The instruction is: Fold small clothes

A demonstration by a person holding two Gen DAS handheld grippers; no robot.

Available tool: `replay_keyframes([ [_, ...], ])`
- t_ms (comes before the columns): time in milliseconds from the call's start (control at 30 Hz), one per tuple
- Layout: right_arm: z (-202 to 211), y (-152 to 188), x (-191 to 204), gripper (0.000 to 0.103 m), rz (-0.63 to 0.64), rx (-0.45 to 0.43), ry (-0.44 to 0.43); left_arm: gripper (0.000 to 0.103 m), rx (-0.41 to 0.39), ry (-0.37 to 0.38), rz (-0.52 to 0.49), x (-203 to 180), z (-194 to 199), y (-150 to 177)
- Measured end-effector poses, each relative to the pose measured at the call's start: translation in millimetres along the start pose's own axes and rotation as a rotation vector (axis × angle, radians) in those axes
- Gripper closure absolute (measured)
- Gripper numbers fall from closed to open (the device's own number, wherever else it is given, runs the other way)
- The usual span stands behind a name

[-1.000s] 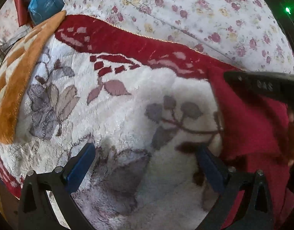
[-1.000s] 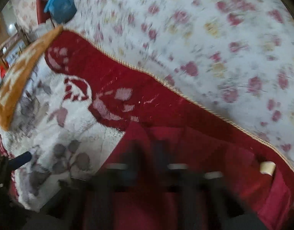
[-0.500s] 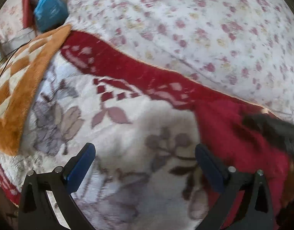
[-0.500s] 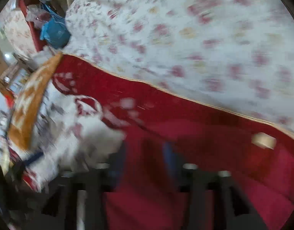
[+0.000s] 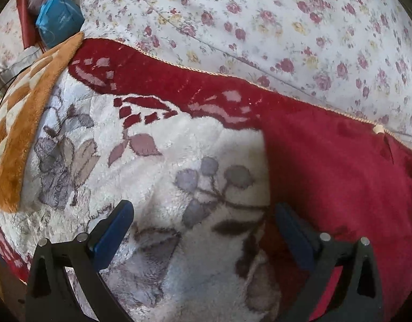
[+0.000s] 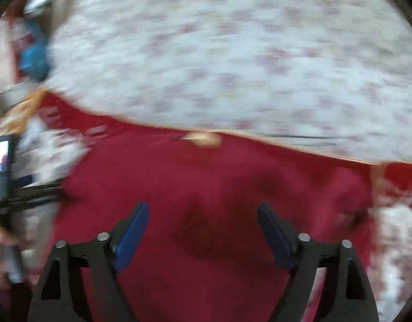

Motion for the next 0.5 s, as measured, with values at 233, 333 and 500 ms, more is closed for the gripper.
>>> replay_keyframes([
  [233,-58,21,-32,0.095,-0.093,0.128,0.010,0.000,-0.077,0.033,0.033,0,20,-8],
  [333,-27,10,-31,0.097,-0.073,0.000,0.027,0.000,-0.115,0.065,0.033,-3,30,-10],
  [500,-16,-2,-37,0.097,-0.016,-0.089,0.161,0.000,-0.077,0.070,-0.015,-21,21,-6],
])
Point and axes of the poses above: each gripper's, at about its wrist camera, not at the fingertips, and z roughly against the way its jaws point, x to its left, y to its underside, the point moved 2 cm from there along -z, roughly the way its jaws point, and after that the axes turned 10 degrees about z, right-handed, at the moved point
